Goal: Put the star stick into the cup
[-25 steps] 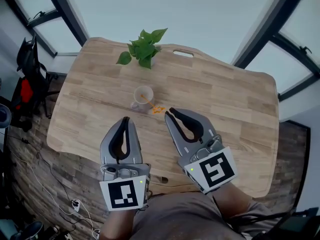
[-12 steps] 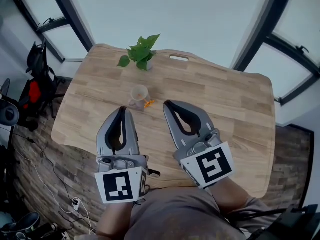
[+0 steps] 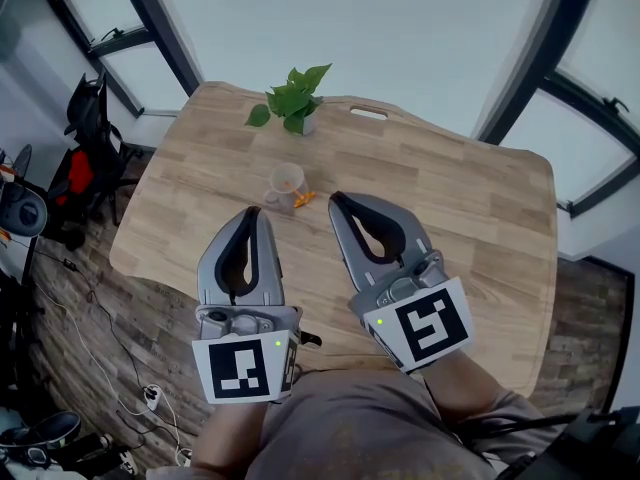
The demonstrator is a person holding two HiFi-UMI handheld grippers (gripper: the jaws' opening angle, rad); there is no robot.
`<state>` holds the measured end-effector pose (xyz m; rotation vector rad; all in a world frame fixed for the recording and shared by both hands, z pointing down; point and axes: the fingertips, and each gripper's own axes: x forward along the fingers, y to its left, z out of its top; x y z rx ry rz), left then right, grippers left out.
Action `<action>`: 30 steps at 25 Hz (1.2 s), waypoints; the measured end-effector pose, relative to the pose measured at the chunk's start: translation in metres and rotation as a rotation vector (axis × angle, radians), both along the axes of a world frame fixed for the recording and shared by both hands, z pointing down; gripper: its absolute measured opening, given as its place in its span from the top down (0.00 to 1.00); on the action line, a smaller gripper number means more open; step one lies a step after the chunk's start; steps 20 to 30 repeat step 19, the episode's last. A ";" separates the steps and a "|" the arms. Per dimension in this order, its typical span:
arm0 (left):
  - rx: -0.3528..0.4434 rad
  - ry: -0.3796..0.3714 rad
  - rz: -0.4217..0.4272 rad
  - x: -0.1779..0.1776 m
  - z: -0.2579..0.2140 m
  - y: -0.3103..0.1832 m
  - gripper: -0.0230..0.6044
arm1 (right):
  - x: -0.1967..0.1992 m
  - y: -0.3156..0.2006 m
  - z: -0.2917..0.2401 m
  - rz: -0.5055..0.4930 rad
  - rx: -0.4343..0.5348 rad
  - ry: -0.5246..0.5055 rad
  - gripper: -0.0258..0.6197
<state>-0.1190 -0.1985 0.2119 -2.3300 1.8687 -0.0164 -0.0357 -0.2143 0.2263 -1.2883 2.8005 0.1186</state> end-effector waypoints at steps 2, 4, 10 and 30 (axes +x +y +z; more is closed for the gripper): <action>-0.001 -0.002 -0.002 -0.001 0.000 -0.001 0.96 | -0.001 -0.001 -0.001 0.000 0.000 -0.013 0.92; 0.000 -0.004 -0.001 0.000 0.000 -0.001 0.96 | 0.000 -0.002 0.002 0.000 -0.009 0.001 0.92; -0.005 -0.002 -0.001 -0.002 0.001 -0.001 0.96 | 0.000 -0.002 0.010 0.002 -0.028 0.029 0.92; -0.014 0.000 -0.002 -0.002 0.005 0.000 0.96 | 0.001 -0.001 0.014 0.006 -0.033 0.029 0.92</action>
